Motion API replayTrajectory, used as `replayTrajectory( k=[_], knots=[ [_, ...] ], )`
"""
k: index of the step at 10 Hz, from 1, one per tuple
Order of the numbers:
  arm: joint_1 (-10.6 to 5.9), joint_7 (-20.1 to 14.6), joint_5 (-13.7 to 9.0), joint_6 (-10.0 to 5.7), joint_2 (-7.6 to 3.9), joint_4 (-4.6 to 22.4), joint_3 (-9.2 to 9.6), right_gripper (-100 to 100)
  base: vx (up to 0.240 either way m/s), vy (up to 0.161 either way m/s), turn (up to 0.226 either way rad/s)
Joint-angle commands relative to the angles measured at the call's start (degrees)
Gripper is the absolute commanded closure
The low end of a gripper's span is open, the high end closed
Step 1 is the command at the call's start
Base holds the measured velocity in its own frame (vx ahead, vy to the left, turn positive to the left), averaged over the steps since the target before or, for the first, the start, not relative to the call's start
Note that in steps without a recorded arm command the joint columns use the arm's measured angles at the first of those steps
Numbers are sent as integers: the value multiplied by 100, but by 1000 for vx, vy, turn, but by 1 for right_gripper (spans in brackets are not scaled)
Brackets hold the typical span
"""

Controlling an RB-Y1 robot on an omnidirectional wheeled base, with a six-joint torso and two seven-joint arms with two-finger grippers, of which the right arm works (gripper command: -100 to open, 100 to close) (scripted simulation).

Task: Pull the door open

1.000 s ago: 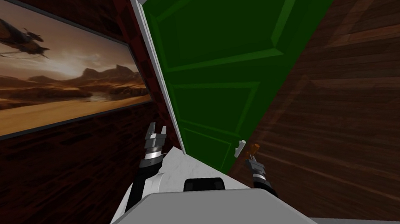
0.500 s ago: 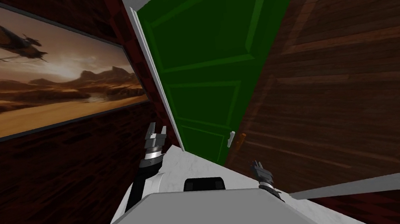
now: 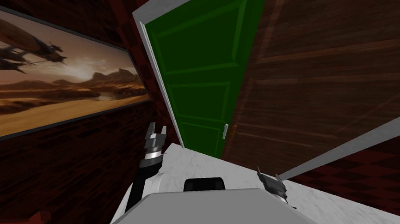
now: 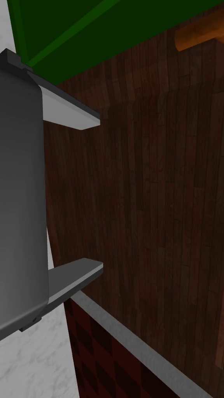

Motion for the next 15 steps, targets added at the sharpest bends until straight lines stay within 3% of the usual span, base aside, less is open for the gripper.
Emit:
replayTrajectory(
  k=[1, 5, 7, 9, 15],
  knots=[
    [104, 26, -38, 33, -52, -20, -37, -100, -195, 41, -76],
    [292, -18, -60, -39, -116, -13, -11, -100, -188, 39, -51],
    [78, -78, 15, -115, -76, -265, 146, -100, -30, 105, 146],
    [78, -78, 15, -115, -76, -265, 146, -100, 85, 31, 18],
    [-381, -126, 119, -165, -5, -609, 302, -100, 152, -3, 102]
  ],
)
